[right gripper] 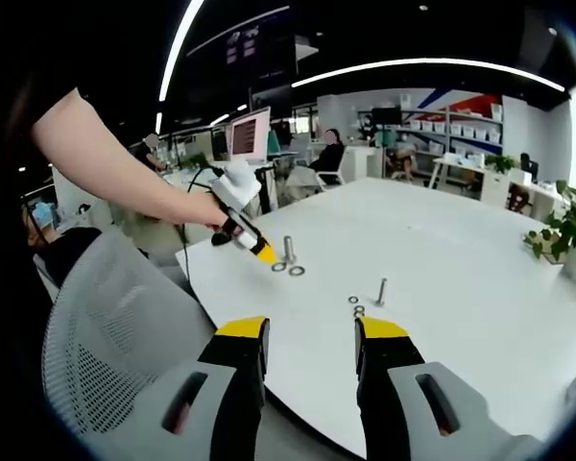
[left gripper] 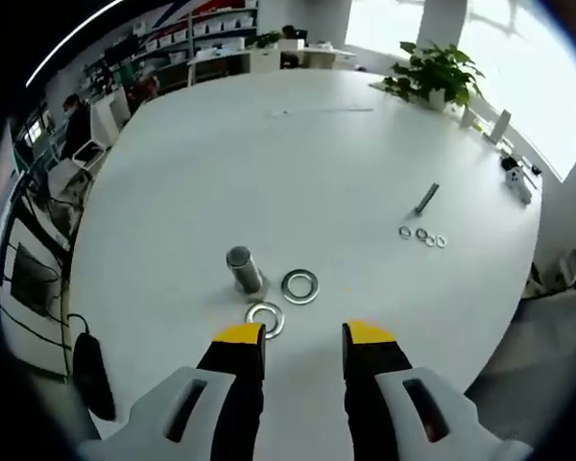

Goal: Place the washer onto the threaded stud by aligning its center hole with the stud, sliding it down to the base, and recovering from edge contact or off-axis alignment until the washer reaches the visible bottom stop.

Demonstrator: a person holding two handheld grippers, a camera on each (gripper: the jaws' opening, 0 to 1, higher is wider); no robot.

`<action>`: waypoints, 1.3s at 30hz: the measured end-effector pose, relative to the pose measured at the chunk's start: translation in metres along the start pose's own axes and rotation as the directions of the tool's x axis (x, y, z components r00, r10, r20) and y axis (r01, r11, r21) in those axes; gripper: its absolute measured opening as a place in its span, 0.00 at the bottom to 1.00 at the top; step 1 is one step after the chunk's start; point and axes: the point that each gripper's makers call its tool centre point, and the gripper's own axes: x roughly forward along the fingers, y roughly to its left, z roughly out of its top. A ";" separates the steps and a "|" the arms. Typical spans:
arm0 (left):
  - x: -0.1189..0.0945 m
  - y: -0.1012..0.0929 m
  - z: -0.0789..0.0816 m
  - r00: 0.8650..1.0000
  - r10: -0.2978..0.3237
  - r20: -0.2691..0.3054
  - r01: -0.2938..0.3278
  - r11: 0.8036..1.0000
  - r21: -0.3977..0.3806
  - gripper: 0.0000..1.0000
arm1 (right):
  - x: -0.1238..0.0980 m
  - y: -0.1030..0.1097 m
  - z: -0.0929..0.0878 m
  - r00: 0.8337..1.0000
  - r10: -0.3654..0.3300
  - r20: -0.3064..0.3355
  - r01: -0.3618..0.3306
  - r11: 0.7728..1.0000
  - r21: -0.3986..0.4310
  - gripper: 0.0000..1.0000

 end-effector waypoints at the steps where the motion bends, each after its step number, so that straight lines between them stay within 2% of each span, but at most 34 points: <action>1: 0.001 -0.001 -0.001 1.000 0.006 -0.011 -0.006 1.000 0.025 0.29 | 0.000 0.000 -0.001 1.000 0.001 -0.003 -0.001 1.000 -0.001 0.38; 3: 0.003 -0.003 -0.002 1.000 -0.001 -0.017 0.001 1.000 0.008 0.29 | 0.000 0.000 -0.001 1.000 -0.001 -0.007 0.001 1.000 -0.004 0.38; 9: 0.012 0.014 -0.008 0.997 0.010 -0.073 -0.011 1.000 -0.015 0.29 | 0.000 -0.003 -0.001 1.000 -0.014 -0.004 0.014 1.000 0.002 0.38; 11: 0.015 0.012 -0.011 0.995 -0.025 -0.101 0.018 0.998 -0.068 0.30 | 0.000 -0.003 -0.001 1.000 -0.017 -0.007 0.017 1.000 0.000 0.38; 14: 0.019 0.016 -0.008 0.994 -0.010 -0.105 0.005 0.999 -0.042 0.29 | -0.001 -0.004 -0.002 1.000 -0.020 -0.007 0.020 1.000 0.003 0.38; 19: 0.027 0.022 -0.010 0.988 -0.002 -0.154 -0.003 1.000 -0.031 0.30 | 0.000 -0.004 -0.002 1.000 -0.018 -0.010 0.018 1.000 -0.002 0.38; 30: 0.038 0.025 -0.013 0.979 -0.010 -0.206 0.002 0.999 -0.039 0.29 | -0.001 -0.006 -0.003 1.000 -0.029 -0.011 0.029 1.000 0.004 0.37; 33: 0.039 0.028 -0.014 0.976 0.010 -0.219 -0.009 1.000 0.007 0.29 | -0.001 -0.006 -0.002 1.000 -0.029 -0.006 0.029 1.000 0.005 0.37; 39: 0.042 0.030 -0.017 0.969 0.011 -0.246 -0.004 1.000 0.029 0.27 | -0.001 -0.007 -0.004 0.999 -0.031 -0.016 0.031 1.000 0.003 0.37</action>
